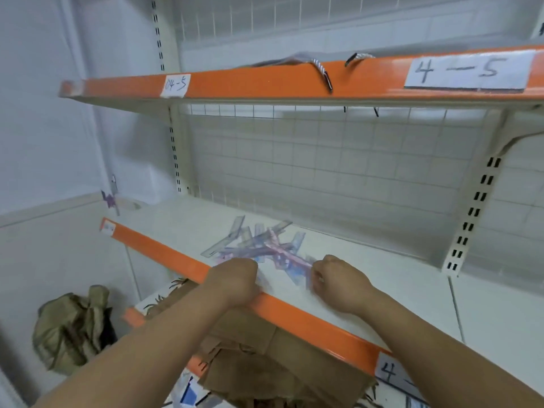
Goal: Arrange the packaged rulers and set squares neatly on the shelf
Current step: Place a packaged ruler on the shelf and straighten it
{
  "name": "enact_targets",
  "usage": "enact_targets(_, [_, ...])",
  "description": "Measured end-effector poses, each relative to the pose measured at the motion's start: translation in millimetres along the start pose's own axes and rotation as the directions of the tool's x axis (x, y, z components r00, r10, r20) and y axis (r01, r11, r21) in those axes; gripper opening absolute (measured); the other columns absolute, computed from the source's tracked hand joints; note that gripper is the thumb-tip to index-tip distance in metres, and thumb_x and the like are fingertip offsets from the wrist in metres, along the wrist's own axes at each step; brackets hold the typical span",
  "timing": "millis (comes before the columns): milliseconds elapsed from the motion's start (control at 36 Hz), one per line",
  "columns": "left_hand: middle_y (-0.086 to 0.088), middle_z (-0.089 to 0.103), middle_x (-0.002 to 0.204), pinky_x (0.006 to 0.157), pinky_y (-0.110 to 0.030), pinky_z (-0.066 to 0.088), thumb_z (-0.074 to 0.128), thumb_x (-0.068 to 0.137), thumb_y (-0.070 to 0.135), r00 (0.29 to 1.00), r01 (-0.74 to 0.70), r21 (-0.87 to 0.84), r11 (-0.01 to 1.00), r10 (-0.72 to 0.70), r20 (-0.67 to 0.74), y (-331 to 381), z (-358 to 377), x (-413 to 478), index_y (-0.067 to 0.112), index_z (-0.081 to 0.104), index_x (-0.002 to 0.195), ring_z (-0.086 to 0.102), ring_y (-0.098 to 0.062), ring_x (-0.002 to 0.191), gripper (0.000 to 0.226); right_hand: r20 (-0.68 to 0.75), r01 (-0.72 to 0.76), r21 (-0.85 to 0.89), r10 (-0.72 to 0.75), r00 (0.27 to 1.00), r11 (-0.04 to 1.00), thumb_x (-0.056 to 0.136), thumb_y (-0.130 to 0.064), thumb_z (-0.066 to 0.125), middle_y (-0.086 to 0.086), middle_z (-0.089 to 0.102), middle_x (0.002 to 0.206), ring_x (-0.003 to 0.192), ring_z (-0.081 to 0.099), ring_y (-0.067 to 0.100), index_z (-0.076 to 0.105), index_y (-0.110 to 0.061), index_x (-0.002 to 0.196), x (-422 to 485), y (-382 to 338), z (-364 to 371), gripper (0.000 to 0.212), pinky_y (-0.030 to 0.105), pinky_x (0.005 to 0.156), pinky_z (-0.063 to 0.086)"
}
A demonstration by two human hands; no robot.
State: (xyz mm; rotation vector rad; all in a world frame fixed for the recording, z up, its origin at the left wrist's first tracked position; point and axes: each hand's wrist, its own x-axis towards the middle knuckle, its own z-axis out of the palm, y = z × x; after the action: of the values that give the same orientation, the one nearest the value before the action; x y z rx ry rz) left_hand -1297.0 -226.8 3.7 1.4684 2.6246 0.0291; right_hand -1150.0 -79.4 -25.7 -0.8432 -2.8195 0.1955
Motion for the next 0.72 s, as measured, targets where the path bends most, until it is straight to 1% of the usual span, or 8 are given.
enact_targets(56, [0.001,0.057,0.125,0.077,-0.025,0.037,0.044,0.098,0.03,1.0,0.003,-0.016,1.0,-0.003,0.007,-12,2,6,0.018,0.055,0.124,0.053,-0.017,0.113,0.03,-0.004,-0.029,-0.019,0.029,1.0,0.999,0.095,-0.026,0.043,0.001,0.045,0.091,0.082,0.05,0.021,0.05,-0.02,0.083,11,-5,3,0.016,0.03,0.069,0.04])
enact_targets(111, [0.001,0.057,0.125,0.076,-0.025,0.035,0.043,0.099,0.028,1.0,0.012,-0.03,0.999,-0.012,0.014,-21,3,14,0.018,0.052,0.126,0.054,-0.017,0.112,0.031,-0.012,-0.058,-0.033,0.057,0.998,0.998,0.095,-0.024,0.041,0.004,0.05,0.094,0.087,0.055,0.024,0.054,-0.016,0.086,22,-8,5,0.017,0.03,0.07,0.041])
enact_targets(222, [0.0,0.054,0.13,0.085,-0.027,0.041,0.044,0.098,0.029,1.0,0.022,-0.055,0.998,-0.021,0.02,-31,2,28,0.019,0.051,0.13,0.052,-0.017,0.117,0.034,-0.011,-0.104,-0.064,0.104,0.995,0.993,0.093,-0.026,0.044,0.005,0.057,0.105,0.096,0.059,0.024,0.063,-0.015,0.101,44,-8,8,0.023,0.029,0.074,0.045])
enact_targets(306, [-0.001,0.057,0.124,0.085,-0.028,0.044,0.047,0.096,0.025,1.0,0.012,-0.082,0.997,-0.01,0.019,-35,-1,41,0.019,0.054,0.122,0.055,-0.017,0.112,0.028,0.016,-0.138,-0.079,0.14,0.99,0.987,0.091,-0.029,0.048,0.003,0.056,0.107,0.098,0.058,0.022,0.062,-0.018,0.105,65,-5,10,0.022,0.027,0.073,0.043])
enact_targets(417, [-0.001,0.056,0.124,0.081,-0.025,0.042,0.046,0.096,0.023,1.0,0.017,-0.068,0.998,-0.017,0.005,-38,-8,61,0.017,0.052,0.129,0.055,-0.017,0.112,0.033,0.078,-0.163,-0.101,0.172,0.982,0.981,0.09,-0.04,0.053,0.002,0.053,0.118,0.107,0.055,0.02,0.056,-0.018,0.117,88,2,13,0.035,0.027,0.078,0.042])
enact_targets(528, [-0.002,0.052,0.131,0.089,-0.029,0.043,0.045,0.097,0.025,0.999,0.05,-0.035,0.998,-0.049,0.02,-38,-11,82,0.018,0.048,0.133,0.052,-0.019,0.118,0.036,0.158,-0.174,-0.085,0.185,0.97,0.981,0.085,-0.046,0.058,0.001,0.054,0.109,0.099,0.056,0.019,0.057,-0.018,0.113,103,10,19,0.04,0.026,0.072,0.038])
enact_targets(583, [-0.003,0.051,0.132,0.09,-0.03,0.042,0.045,0.097,0.025,0.998,0.052,-0.022,0.998,-0.051,0.022,-35,-12,90,0.018,0.046,0.134,0.052,-0.02,0.119,0.038,0.179,-0.167,-0.08,0.179,0.968,0.983,0.082,-0.049,0.061,-0.001,0.054,0.102,0.091,0.054,0.017,0.058,-0.018,0.11,107,12,21,0.041,0.026,0.071,0.039])
enact_targets(722, [-0.003,0.053,0.13,0.088,-0.028,0.043,0.045,0.098,0.031,0.999,0.041,-0.026,0.999,-0.04,0.016,-29,-11,105,0.016,0.047,0.133,0.053,-0.021,0.117,0.037,0.207,-0.129,-0.057,0.138,0.969,0.99,0.082,-0.044,0.065,-0.003,0.053,0.091,0.083,0.05,0.015,0.056,-0.018,0.093,115,17,19,0.03,0.027,0.068,0.038])
